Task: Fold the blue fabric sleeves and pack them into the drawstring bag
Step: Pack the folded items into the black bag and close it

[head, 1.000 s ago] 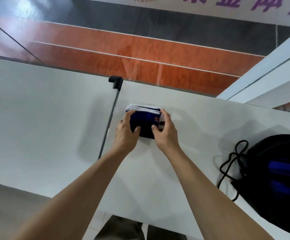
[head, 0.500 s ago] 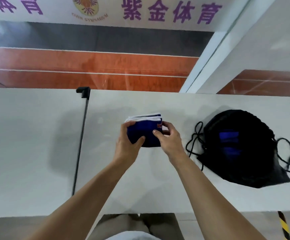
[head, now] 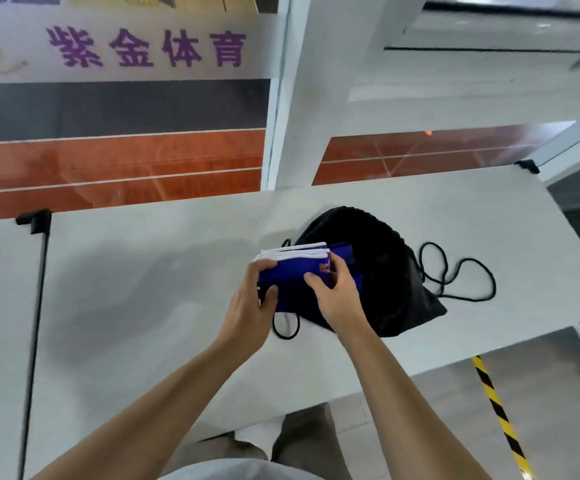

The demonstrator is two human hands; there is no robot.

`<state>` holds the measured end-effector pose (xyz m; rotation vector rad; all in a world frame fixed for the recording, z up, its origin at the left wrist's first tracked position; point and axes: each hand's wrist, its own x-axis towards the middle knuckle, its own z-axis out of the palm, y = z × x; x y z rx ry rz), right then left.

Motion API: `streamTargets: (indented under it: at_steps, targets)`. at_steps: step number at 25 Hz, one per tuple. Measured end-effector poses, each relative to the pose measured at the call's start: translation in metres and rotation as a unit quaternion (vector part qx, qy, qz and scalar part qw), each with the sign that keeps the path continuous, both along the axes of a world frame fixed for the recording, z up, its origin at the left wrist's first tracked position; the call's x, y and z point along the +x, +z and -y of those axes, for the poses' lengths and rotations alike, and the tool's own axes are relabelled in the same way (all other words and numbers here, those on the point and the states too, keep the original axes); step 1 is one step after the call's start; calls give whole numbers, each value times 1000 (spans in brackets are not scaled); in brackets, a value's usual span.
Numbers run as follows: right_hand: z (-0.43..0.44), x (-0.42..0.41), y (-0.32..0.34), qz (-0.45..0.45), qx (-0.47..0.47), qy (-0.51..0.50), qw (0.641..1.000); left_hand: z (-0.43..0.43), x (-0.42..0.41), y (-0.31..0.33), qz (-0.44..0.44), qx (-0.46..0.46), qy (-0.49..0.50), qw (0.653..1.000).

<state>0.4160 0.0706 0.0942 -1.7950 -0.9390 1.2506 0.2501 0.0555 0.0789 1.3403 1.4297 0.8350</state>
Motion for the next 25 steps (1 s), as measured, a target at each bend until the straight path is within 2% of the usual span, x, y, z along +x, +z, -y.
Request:
streamTargets:
  at_steps: [5,8,12,13,15,16,18,20,22,25]
  targets:
    - [-8,93,-12,-6,-23,21,999,-5,88,2,-37,6,-17,999]
    - [-23,141,-28,-29,-60,23,998,-11,137,1,-73,-13,8,997]
    - [-43,175,-45,-136,-126,-31,982,-35,158,-7,-118,-103,77,985]
    - [-48,179,-46,-173,-143,-52,973,-41,155,-13,-139,-103,61,983]
    - [-58,184,-48,-210,-162,-73,961,-52,152,-32,-217,-61,-37,973]
    - [-63,185,-50,-215,-159,-69,961,-55,152,-42,-284,-44,-107,952]
    - [-69,183,-58,-187,-135,-41,972,-57,157,-59,-421,-44,-203,883]
    - [-73,181,-67,-112,-114,24,987,-55,164,-68,-500,-43,-213,838]
    - [-80,187,-73,15,-109,102,989,-55,170,-73,-524,-33,-180,832]
    - [-87,210,-73,208,-132,176,953,-58,174,-75,-526,-40,-142,838]
